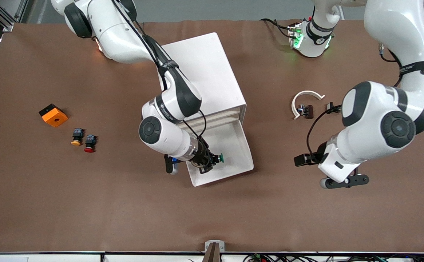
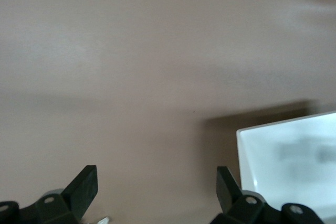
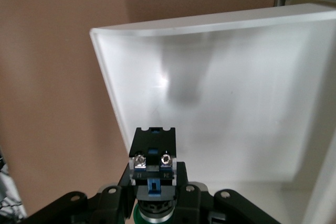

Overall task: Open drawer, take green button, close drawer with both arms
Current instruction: 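Raise the button out with the right gripper while the left gripper pushes the drawer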

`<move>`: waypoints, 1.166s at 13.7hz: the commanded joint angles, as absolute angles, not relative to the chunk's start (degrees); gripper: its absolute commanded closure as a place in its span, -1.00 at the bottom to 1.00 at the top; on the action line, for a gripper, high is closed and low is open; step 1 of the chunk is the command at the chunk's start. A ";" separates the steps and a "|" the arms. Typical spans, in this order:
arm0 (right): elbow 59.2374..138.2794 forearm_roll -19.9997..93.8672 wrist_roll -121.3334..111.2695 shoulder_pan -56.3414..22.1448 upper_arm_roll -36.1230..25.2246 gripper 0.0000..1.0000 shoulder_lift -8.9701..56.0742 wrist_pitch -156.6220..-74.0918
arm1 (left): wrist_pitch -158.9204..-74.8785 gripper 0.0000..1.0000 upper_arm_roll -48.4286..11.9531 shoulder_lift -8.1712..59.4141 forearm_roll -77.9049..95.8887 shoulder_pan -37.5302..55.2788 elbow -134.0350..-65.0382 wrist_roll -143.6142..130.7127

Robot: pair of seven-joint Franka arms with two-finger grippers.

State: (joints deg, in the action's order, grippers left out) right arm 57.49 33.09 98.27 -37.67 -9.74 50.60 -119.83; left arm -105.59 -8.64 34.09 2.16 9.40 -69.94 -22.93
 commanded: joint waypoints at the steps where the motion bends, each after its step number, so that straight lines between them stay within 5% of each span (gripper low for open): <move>1: 57.57 34.80 98.70 -35.25 -9.40 1.00 46.33 -116.55 | -111.68 -1.00 -8.61 37.25 2.90 10.98 -69.70 -25.30; 10: 63.43 27.97 70.12 -27.78 -9.40 1.00 31.22 -98.63 | -133.47 -1.00 -8.52 47.27 2.72 17.75 -69.61 -35.68; 16: 83.55 23.12 40.23 -23.48 -9.40 1.00 21.46 -104.84 | -147.11 -1.00 -8.52 53.52 2.72 20.21 -69.35 -34.81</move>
